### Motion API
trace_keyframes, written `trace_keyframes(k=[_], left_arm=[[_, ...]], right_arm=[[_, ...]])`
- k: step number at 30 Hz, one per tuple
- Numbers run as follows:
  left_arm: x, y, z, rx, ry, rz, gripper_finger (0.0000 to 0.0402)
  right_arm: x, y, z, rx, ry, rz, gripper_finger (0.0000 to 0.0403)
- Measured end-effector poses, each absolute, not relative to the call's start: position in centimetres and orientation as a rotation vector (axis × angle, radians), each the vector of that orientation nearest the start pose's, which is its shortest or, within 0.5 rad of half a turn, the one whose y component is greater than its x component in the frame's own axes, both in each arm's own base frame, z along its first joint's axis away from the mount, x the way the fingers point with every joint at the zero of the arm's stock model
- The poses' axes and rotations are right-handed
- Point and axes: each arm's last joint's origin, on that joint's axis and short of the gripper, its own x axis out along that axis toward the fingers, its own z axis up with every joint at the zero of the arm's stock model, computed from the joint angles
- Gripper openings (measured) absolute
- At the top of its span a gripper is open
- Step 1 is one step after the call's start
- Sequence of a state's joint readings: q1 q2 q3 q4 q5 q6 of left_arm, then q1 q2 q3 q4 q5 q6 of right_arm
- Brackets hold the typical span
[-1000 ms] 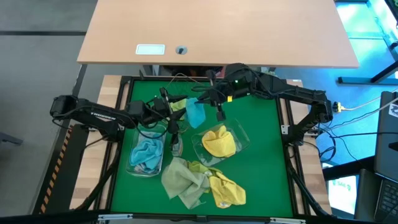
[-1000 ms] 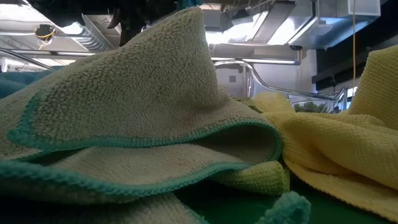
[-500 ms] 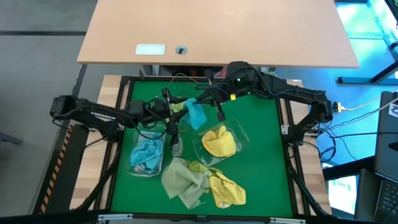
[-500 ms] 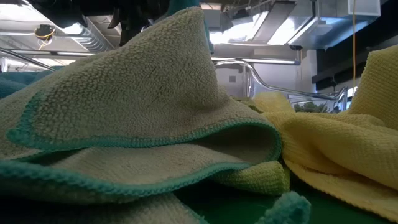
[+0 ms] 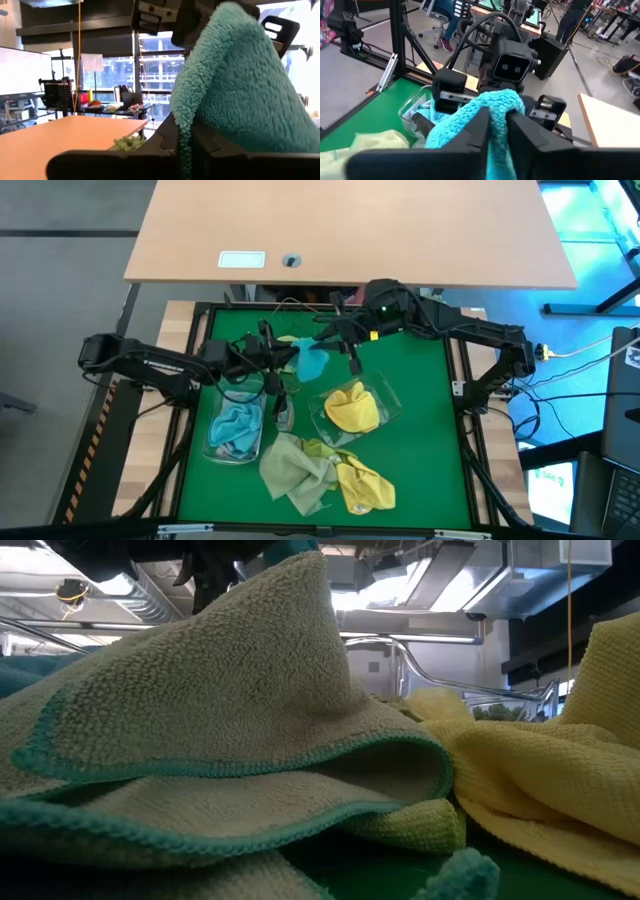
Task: Sort microfiber towel by color & place in baskets
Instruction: Put the blue microfiber towel into the left transparent bin
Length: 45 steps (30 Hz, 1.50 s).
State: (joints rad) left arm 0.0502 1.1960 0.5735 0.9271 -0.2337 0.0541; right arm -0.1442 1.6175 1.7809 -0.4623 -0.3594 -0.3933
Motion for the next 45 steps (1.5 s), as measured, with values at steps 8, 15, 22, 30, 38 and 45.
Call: trace_keyframes(k=[8,15,22,30,38,45], left_arm=[[22.7,1.5,30.1,-0.034,-0.31,0.283,0.0005],[20.0,0.6,30.8,-0.118,-0.212,0.252,0.0003],[16.0,0.0,32.2,-0.304,-0.226,0.193,0.0002],[11.1,-0.2,31.9,-0.608,-0.145,0.073,0.0002],[7.0,-0.3,31.4,-0.78,-0.106,-0.051,0.0004],[5.6,-0.5,28.7,-0.966,0.164,-0.036,0.0006]], right_arm=[[34.2,-4.5,43.9,-0.283,0.345,0.082,0.0157],[31.3,-4.6,45.0,-0.313,0.433,-0.092,0.0178],[29.1,-4.4,45.2,-0.311,0.522,-0.096,0.0173],[28.3,-4.2,43.9,-0.298,0.673,-0.066,0.0173],[28.3,-4.2,43.7,-0.268,0.692,-0.063,0.0172],[28.3,-4.2,43.7,-0.264,0.693,-0.065,0.0172]])
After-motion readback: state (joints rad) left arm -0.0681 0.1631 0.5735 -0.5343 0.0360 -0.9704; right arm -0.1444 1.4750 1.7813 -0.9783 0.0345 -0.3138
